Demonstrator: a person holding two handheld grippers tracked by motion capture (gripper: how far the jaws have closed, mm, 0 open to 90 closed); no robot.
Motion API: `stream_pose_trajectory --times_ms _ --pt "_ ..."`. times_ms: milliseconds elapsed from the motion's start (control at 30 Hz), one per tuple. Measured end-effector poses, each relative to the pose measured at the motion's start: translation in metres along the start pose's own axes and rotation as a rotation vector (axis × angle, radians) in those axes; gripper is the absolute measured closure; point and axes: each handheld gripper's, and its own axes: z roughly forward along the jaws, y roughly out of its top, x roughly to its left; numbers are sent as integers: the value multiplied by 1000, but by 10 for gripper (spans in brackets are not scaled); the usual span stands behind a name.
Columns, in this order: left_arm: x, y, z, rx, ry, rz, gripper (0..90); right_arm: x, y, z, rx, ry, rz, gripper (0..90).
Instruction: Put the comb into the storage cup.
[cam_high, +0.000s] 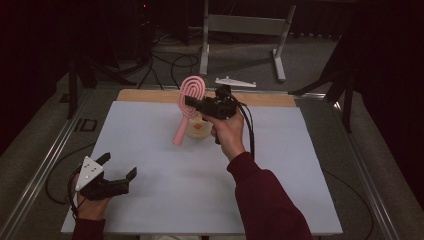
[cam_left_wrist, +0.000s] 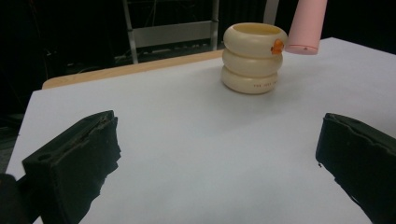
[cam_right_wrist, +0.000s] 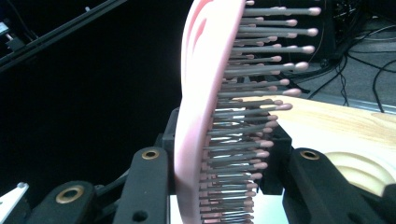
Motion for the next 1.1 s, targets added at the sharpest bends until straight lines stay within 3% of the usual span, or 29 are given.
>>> stream_pose_trajectory --times_ms 333,600,1100 --pt "1 0 -1 -8 4 -10 1 -10 6 6 -18 -32 29 638" --pt "0 1 0 -9 -1 -9 1 -20 10 9 -11 -68 28 638" --pt "0 1 2 -14 -14 -29 1 -28 20 7 -63 -91 28 638"
